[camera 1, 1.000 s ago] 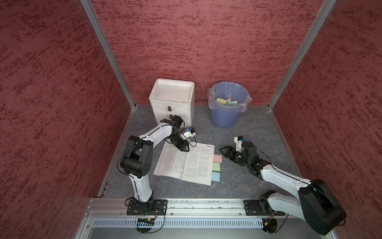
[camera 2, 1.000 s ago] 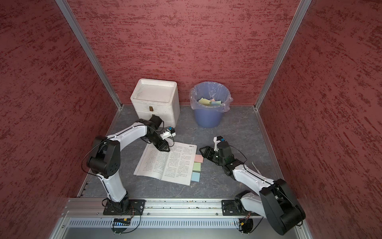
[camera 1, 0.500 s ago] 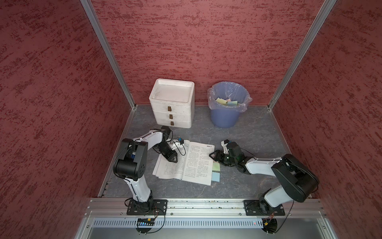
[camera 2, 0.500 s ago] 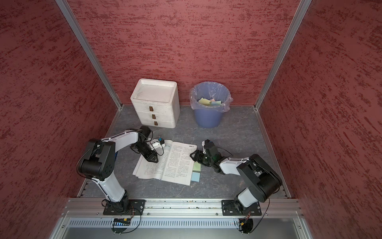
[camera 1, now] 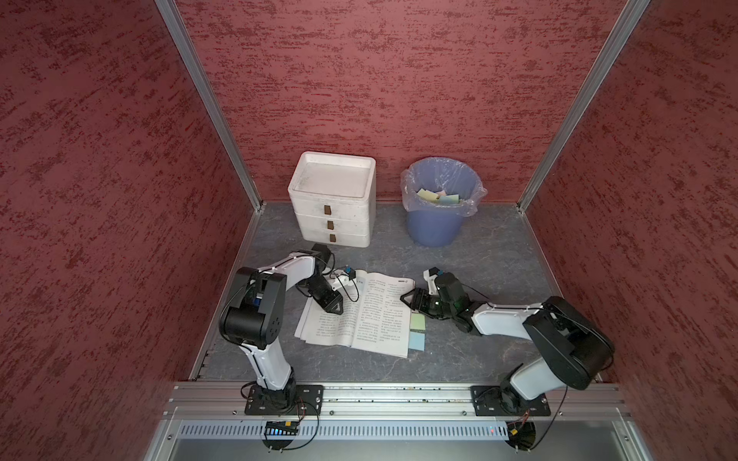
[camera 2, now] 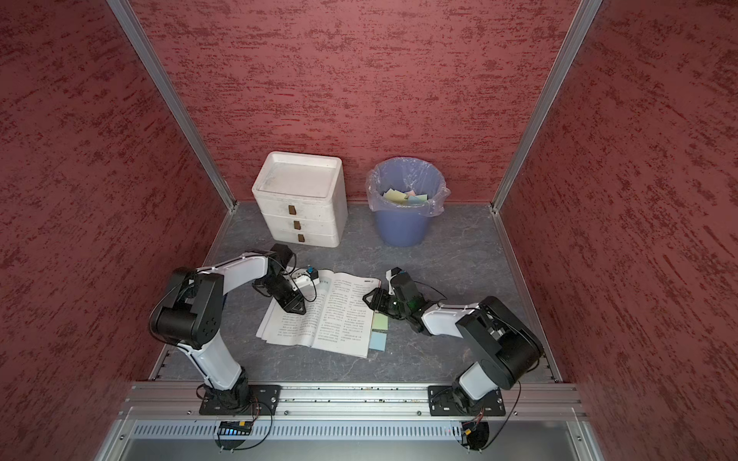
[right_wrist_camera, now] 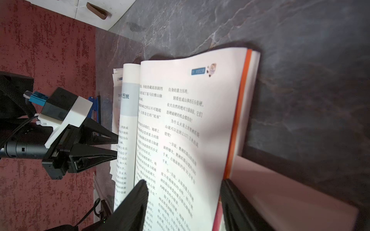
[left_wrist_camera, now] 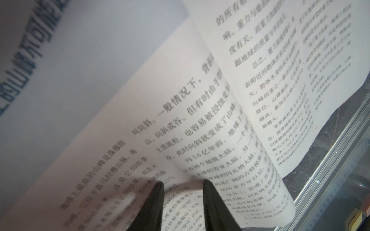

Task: Peel off the used sticky note
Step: Turn the page of the book at the center of the board.

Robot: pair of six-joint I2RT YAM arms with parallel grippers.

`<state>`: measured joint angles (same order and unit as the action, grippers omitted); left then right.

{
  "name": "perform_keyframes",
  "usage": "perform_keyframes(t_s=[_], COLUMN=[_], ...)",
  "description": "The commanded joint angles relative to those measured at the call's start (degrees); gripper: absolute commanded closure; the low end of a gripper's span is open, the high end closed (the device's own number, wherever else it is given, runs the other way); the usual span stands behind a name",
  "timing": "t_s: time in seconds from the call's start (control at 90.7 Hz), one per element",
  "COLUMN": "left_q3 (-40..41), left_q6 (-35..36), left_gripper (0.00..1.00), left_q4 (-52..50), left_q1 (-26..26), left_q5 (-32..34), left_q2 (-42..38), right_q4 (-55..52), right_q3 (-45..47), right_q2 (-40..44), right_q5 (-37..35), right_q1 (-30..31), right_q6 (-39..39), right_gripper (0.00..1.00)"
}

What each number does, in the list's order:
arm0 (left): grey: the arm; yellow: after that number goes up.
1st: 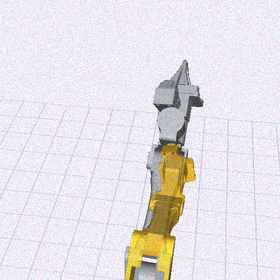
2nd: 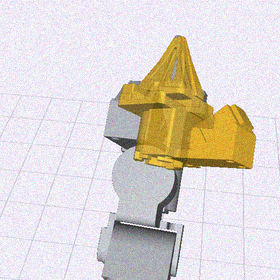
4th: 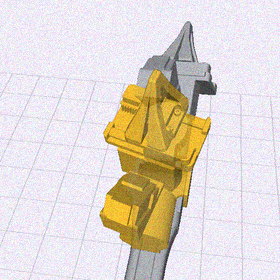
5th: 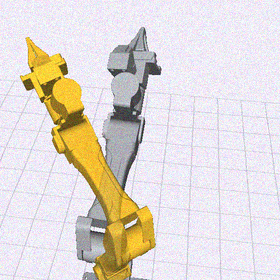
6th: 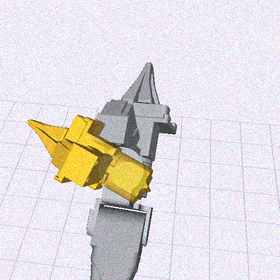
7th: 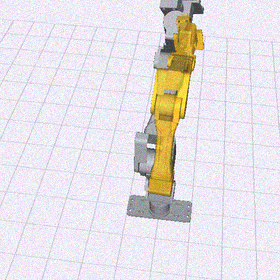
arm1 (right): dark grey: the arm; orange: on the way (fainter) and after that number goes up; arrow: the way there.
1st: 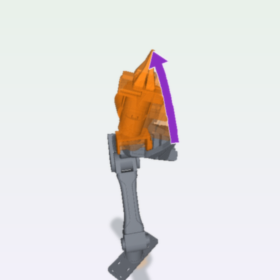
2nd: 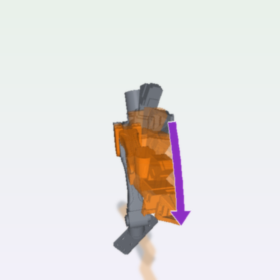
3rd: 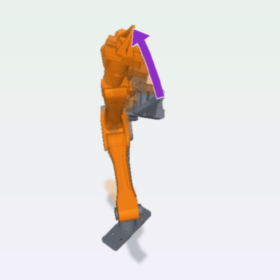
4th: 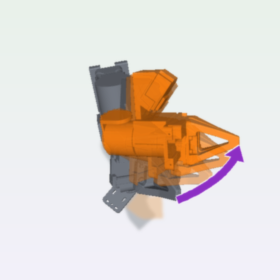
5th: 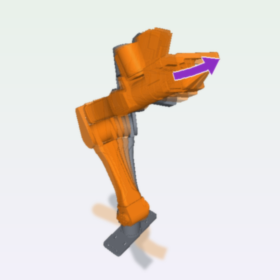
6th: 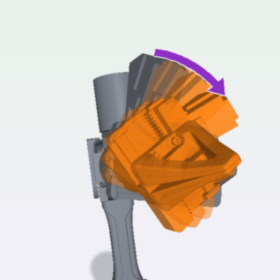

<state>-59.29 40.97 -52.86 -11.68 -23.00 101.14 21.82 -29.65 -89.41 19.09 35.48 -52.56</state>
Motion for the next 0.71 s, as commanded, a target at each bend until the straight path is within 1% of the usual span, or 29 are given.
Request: perform_keyframes(t_s=[0.0, 0.176, 0.364, 0.452, 0.496, 0.562, 0.694], left_q3=[0.9, 0.9, 0.8, 0.5, -0.2, -1.9, -5.8], left_q6=[0.8, 0.9, 1.1, 1.5, 1.9, 2.5, 4.0], left_gripper=[0.65, 0.65, 0.65, 0.65, 0.65, 0.65, 0.67], left_q4=[1.9, 1.8, 1.9, 1.5, 0.7, -1.5, -5.6], left_q1=[-0.6, -0.7, -0.7, 0.0, 1.2, 4.0, 11.8], left_q5=[0.2, -0.1, -0.6, -2.3, -3.7, -7.6, -12.1], left_q2=[0.8, 0.8, 0.8, 0.7, 0.5, -0.3, -2.4], right_q4=[2.3, 3.8, 3.7, 3.5, 3.2, 2.8, 2.2], right_q3=[-1.3, -1.5, -3.2, -4.6, -5.7, -7.5, -11.6], right_q2=[-0.9, -1.3, -0.9, -1.4, -2.1, -3.5, -6.4], right_q5=[0.7, 1.8, 2.5, 2.4, 2.4, 2.4, 2.3], right_q1=[0.6, 0.8, 2.5, 3.7, 4.4, 5.6, 7.5], right_q6=[-0.6, -1.7, -2.1, -2.3, -2.4, -2.5, -2.6], right_gripper=[0.37, 0.38, 0.38, 0.38, 0.38, 0.38, 0.38])
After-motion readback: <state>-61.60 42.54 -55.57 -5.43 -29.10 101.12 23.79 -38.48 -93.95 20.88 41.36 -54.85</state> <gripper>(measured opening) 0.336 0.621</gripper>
